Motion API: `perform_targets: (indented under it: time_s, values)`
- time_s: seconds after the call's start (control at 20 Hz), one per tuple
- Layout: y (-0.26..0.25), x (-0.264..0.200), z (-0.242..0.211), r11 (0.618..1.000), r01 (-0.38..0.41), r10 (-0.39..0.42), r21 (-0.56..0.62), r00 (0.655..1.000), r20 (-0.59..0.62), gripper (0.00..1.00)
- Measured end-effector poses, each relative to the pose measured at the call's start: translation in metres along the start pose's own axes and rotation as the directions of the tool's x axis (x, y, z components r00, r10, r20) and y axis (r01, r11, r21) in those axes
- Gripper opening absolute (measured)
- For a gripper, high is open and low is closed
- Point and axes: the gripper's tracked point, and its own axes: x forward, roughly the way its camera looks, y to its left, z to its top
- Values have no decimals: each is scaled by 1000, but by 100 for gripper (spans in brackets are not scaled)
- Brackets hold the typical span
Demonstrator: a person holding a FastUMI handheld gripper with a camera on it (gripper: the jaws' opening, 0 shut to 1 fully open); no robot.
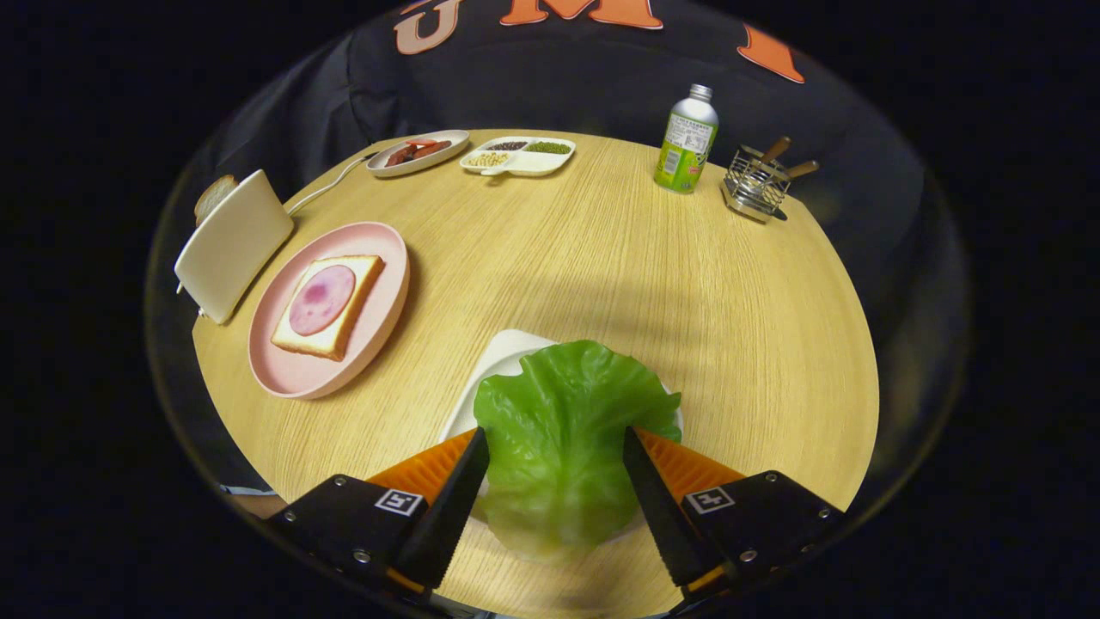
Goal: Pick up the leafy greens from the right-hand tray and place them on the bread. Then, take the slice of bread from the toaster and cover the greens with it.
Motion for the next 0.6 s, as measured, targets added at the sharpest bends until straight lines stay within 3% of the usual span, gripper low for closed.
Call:
perform_targets:
  time_s: [0.2, 0.3, 0.35, 0.5, 0.6]
  values:
    - [-5, 3, 3, 999, 4, -3, 43, 1000, -5, 80]
    - [-11, 3, 4, 998, 13, -13, 67, 1000, -4, 67]
    - [-14, 4, 5, 996, 19, -18, 86, 1000, -6, 52]
    - [-21, 4, 6, 989, 14, -15, 149, 1000, 4, 21]
    - [-19, 3, 7, 976, -13, 12, 218, 1000, 5, 11]
